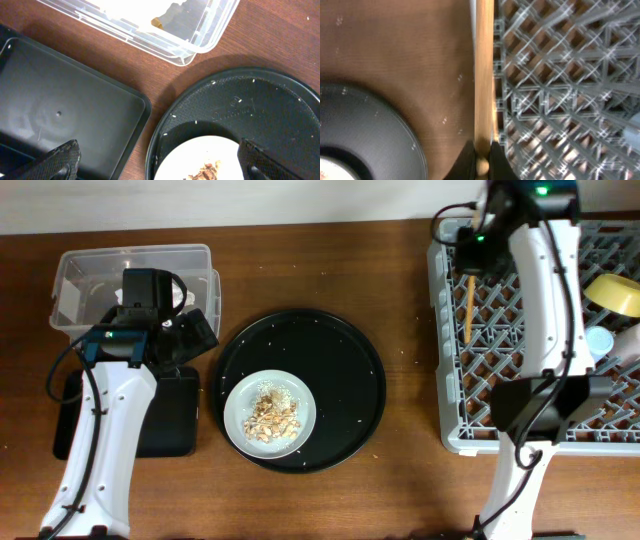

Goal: Sort waste into correct bins and load items into the dishwasher rack
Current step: 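Carry the chopsticks with right gripper and drop them into the rack, then grasp the white plate of food scraps with the left gripper, then tilt the plate over the black tray with left gripper, dumping scraps, then set the empty white plate back on the black round tray, left gripper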

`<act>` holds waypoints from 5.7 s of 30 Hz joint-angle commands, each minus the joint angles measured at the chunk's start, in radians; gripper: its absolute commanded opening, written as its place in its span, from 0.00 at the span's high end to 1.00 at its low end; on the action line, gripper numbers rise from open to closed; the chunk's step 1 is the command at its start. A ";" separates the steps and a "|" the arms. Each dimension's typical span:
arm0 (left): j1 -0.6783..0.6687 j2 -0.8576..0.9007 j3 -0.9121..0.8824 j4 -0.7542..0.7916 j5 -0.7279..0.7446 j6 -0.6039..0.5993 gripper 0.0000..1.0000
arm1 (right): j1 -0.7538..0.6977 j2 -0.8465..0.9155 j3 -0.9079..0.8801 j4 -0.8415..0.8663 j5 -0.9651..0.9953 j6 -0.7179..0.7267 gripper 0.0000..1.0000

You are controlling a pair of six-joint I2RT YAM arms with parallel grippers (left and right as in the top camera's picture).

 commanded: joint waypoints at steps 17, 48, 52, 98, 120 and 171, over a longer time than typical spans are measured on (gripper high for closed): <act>0.000 -0.006 0.011 0.003 -0.004 -0.010 0.01 | -0.058 -0.237 -0.362 -0.085 -0.183 0.004 0.61; -0.325 -0.005 0.009 0.000 0.370 0.148 0.01 | -0.683 -0.596 -1.056 0.264 -0.033 0.200 0.02; -0.537 0.082 0.009 0.006 0.203 0.009 0.02 | -0.683 -0.596 -1.056 0.264 -0.033 0.200 0.02; -0.630 0.501 0.399 -0.396 -0.272 -0.209 0.99 | -0.683 -0.596 -1.056 0.264 -0.033 0.200 0.02; 0.201 0.318 0.393 -0.277 0.357 -0.075 0.99 | -0.683 -0.596 -1.056 0.264 -0.033 0.200 0.02; -0.768 0.441 0.216 -0.070 -0.141 -0.095 0.99 | -0.683 -0.596 -1.056 0.264 -0.033 0.200 0.02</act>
